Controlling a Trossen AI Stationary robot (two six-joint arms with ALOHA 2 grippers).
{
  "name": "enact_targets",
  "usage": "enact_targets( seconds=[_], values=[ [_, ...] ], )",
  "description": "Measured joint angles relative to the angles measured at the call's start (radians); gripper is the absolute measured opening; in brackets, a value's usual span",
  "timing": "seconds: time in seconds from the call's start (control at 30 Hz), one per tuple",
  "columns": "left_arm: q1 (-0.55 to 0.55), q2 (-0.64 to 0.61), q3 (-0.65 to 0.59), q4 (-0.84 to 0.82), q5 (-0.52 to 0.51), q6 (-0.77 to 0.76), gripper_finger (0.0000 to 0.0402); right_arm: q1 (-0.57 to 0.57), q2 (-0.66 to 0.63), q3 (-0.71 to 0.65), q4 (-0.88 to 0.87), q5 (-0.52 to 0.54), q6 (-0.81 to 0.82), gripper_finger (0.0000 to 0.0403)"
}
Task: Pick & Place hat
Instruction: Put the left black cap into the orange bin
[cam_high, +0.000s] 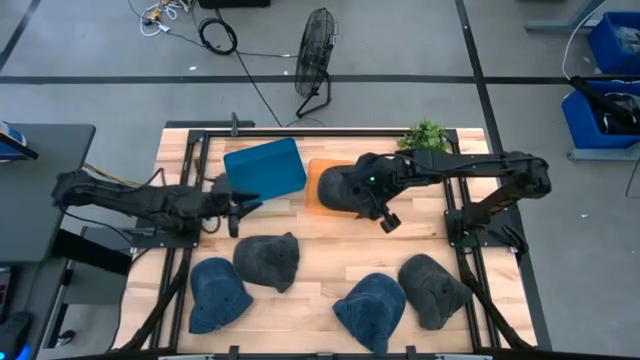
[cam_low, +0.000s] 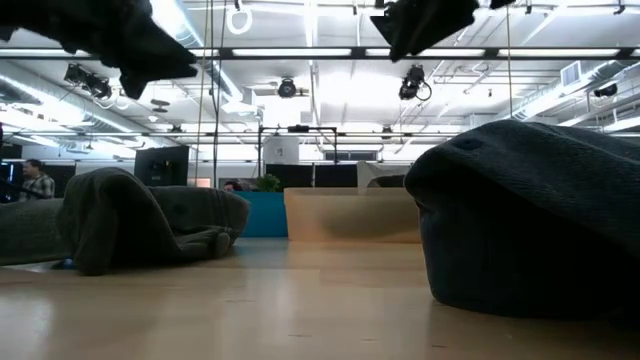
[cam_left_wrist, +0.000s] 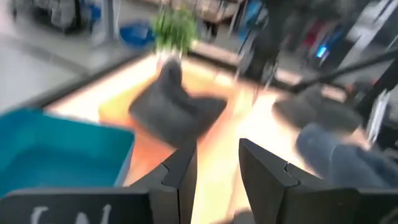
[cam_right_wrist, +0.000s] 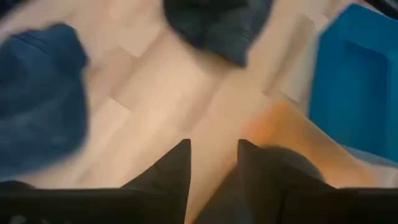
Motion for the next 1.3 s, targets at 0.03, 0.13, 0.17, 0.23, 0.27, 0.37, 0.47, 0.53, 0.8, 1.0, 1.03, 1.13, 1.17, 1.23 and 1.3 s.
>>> enact_targets(
  seconds=[0.03, 0.13, 0.17, 0.23, 0.27, 0.37, 0.47, 0.53, 0.8, 1.0, 1.03, 1.13, 1.17, 1.23, 1.3],
  values=[
    [0.0, 0.036, 0.036, -0.062, 0.005, -0.017, 0.0122, 0.005, 0.0, 0.0, 0.0, -0.007, 0.009, 0.0135],
    [0.0, 0.154, 0.149, -0.228, 0.073, -0.031, 0.0122, 0.014, 0.0, 0.0, 0.0, -0.008, 0.018, 0.0135],
    [0.0, 0.194, 0.183, -0.265, 0.106, -0.03, 0.0122, 0.016, 0.001, 0.0, 0.0, -0.008, 0.018, 0.0135],
    [-0.001, 0.267, 0.234, -0.313, 0.173, -0.016, 0.0122, 0.018, 0.001, 0.0, 0.0, -0.008, 0.018, 0.0135],
    [-0.001, 0.302, 0.252, -0.322, 0.201, -0.008, 0.0122, 0.018, 0.001, 0.0, 0.001, -0.008, 0.018, 0.0135],
    [-0.001, 0.397, 0.28, -0.315, 0.293, -0.007, 0.0122, 0.018, 0.001, 0.0, 0.002, -0.007, 0.046, 0.0135],
    [-0.002, 0.499, 0.288, -0.314, 0.359, -0.01, 0.0122, 0.017, 0.002, 0.0, 0.001, -0.007, 0.083, 0.0135],
    [-0.008, 0.564, 0.288, -0.316, 0.366, -0.006, 0.0122, 0.017, 0.002, 0.0, 0.001, -0.007, 0.098, 0.0135],
    [-0.063, 0.742, 0.288, -0.267, 0.381, 0.005, 0.0122, 0.017, 0.002, 0.0, 0.001, -0.007, 0.119, 0.0135],
    [-0.07, 0.832, 0.288, -0.264, 0.354, 0.004, 0.0122, 0.017, 0.002, 0.0, 0.002, -0.006, 0.127, 0.0135],
    [-0.07, 0.845, 0.288, -0.263, 0.344, 0.004, 0.0122, 0.017, 0.002, 0.0, 0.003, -0.006, 0.138, 0.0135],
    [-0.066, 0.866, 0.288, -0.262, 0.316, 0.005, 0.0122, 0.017, 0.002, 0.0, 0.005, -0.006, 0.178, 0.0135],
    [-0.066, 0.867, 0.288, -0.263, 0.316, 0.006, 0.0122, 0.017, 0.002, 0.0, 0.005, -0.006, 0.19, 0.0135],
    [-0.066, 0.866, 0.295, -0.27, 0.314, 0.006, 0.0122, 0.017, 0.002, 0.0, 0.005, -0.006, 0.21, 0.0135],
    [-0.067, 0.859, 0.313, -0.284, 0.313, 0.009, 0.0122, 0.017, 0.002, 0.0, 0.005, -0.006, 0.223, 0.0135]
  ],
)
